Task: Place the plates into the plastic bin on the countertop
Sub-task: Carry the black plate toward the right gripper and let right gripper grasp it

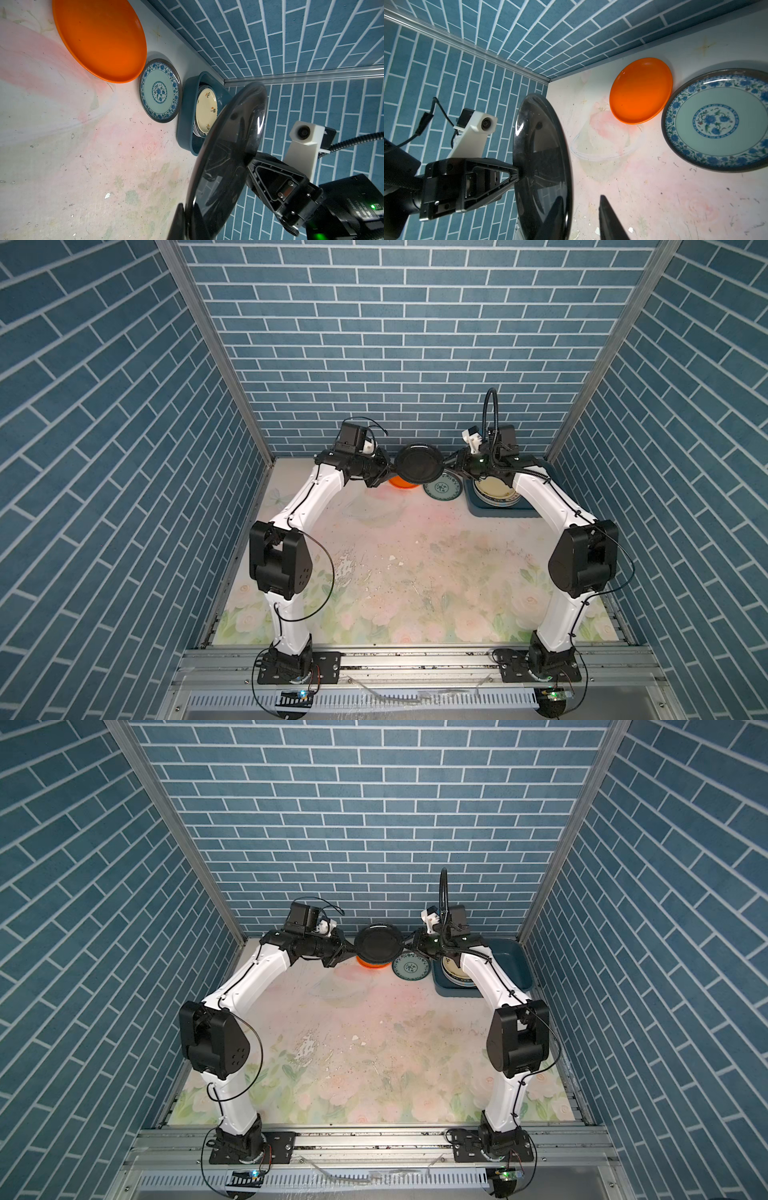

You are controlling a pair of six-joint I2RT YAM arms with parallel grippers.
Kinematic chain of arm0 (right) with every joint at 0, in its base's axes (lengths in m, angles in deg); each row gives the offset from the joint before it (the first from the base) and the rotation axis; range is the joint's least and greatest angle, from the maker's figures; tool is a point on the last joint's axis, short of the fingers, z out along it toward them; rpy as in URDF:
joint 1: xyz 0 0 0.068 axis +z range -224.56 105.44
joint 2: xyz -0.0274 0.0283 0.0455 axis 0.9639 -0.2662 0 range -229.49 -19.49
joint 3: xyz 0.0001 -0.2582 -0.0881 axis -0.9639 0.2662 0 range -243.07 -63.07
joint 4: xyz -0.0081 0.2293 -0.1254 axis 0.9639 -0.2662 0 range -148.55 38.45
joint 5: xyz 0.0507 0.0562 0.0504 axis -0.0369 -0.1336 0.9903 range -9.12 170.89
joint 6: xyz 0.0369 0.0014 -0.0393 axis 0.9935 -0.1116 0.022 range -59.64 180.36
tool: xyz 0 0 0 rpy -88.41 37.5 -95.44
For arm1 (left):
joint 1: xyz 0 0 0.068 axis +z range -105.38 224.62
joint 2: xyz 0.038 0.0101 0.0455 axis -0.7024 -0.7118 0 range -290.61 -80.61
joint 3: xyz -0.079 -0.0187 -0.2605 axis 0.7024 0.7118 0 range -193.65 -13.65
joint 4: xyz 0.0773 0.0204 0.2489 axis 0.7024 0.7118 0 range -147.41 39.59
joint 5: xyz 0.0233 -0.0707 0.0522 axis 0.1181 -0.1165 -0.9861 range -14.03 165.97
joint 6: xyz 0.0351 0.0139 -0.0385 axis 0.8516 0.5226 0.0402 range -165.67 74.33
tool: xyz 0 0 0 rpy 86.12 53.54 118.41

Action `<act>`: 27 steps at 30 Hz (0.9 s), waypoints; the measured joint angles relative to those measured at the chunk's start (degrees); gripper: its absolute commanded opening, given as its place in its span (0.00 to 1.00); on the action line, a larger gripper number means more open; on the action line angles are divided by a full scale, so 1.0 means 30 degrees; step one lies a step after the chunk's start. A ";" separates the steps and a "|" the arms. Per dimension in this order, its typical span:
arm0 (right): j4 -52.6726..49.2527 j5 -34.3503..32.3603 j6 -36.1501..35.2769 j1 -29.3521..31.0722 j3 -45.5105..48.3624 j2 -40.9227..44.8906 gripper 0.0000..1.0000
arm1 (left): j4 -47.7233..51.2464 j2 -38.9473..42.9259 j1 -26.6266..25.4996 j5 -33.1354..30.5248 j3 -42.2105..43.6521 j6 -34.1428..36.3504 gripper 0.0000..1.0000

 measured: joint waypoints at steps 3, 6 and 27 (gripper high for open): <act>-0.0015 0.0015 0.0044 0.0022 -0.0007 -0.0117 0.12 | -0.0007 0.0000 -0.0087 -0.0066 0.0000 0.0022 0.02; -0.0051 -0.0022 0.0073 0.0029 -0.0007 -0.0160 0.07 | -0.0015 0.0000 -0.0168 -0.0117 0.0000 0.0102 0.02; -0.0969 -0.0933 0.0437 0.0138 -0.0087 -0.0466 0.00 | -0.1297 0.0153 -0.0342 0.0270 -0.0219 0.0627 0.74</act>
